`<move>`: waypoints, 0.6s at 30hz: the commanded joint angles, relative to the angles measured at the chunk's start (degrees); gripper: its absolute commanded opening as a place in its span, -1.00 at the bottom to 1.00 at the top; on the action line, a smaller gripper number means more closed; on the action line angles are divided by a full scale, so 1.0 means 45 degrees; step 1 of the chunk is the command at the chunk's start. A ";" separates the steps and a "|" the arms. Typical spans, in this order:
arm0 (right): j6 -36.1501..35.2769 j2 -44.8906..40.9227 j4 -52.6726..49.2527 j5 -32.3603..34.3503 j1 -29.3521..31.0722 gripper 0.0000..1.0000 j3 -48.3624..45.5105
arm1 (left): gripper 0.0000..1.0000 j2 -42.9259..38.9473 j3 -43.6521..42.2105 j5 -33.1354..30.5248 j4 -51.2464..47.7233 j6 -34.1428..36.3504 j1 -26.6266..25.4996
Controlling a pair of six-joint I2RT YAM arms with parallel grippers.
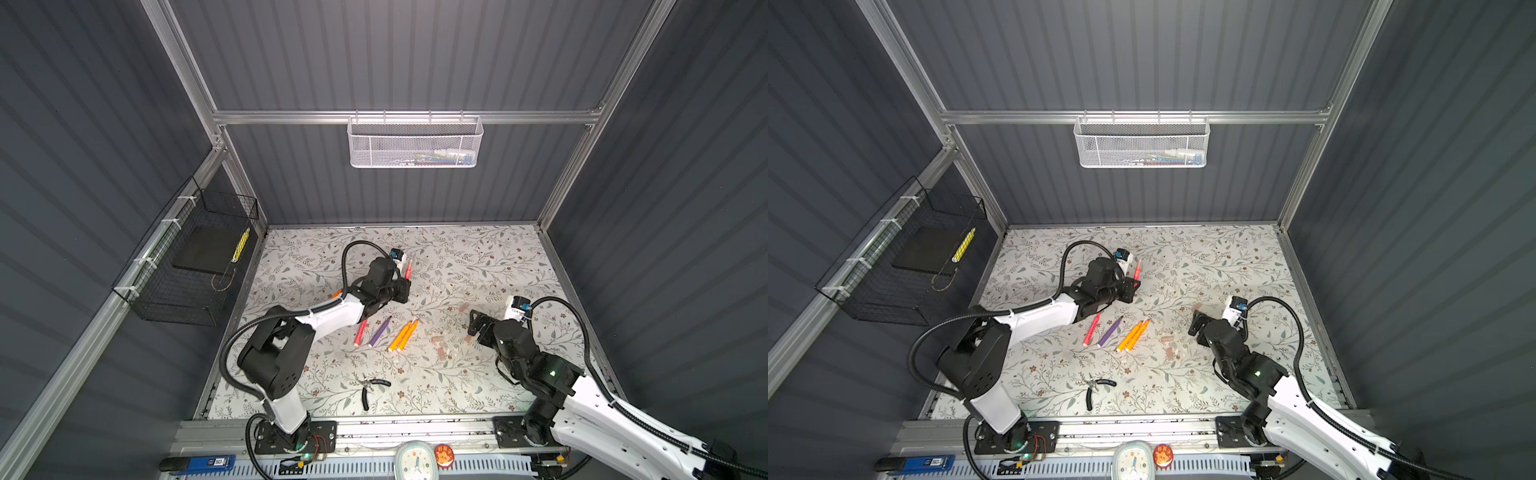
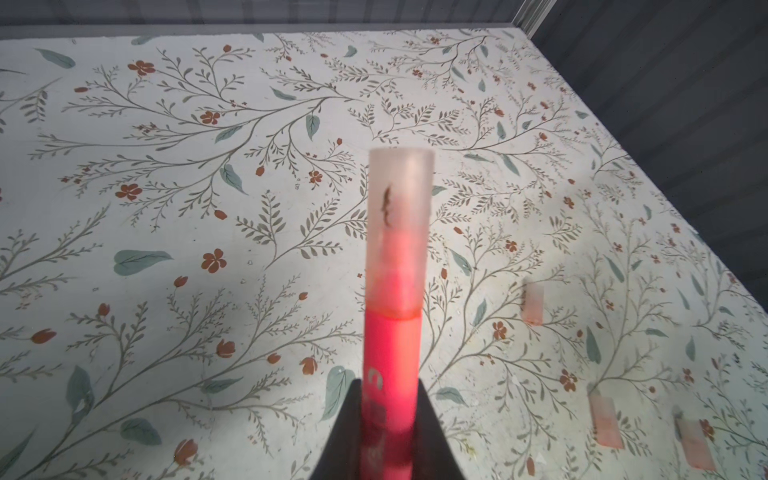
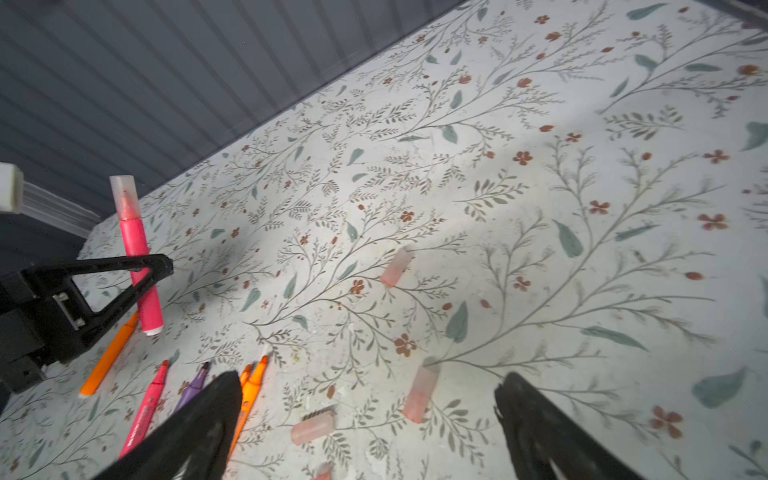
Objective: Insert the pens into the pen caps
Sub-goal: 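Raise the capped pink marker with the left gripper while the right gripper withdraws, then lower the capped pink marker onto the table with the left gripper and release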
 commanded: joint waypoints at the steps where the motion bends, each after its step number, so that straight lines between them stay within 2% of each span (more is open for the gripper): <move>1: -0.0528 -0.0308 -0.0773 0.0709 -0.0549 0.97 0.0053 | -1.00 0.0914 0.1360 -0.0746 -0.1837 -0.0059 0.0447; 4: -0.0712 -0.0600 -0.1018 0.0994 -0.1122 0.98 -0.0059 | -1.00 0.1552 0.2095 -0.1733 -0.2805 0.0056 0.0795; 9: -0.0828 -0.0865 -0.1453 0.2044 -0.1604 0.98 -0.0285 | -1.00 0.1842 0.2023 -0.2710 -0.3447 0.0024 0.1166; 18: -0.2019 -0.0513 0.0370 0.2746 -0.2111 0.98 -0.0696 | -1.00 0.2745 0.2221 -0.2735 -0.4094 -0.0096 0.1717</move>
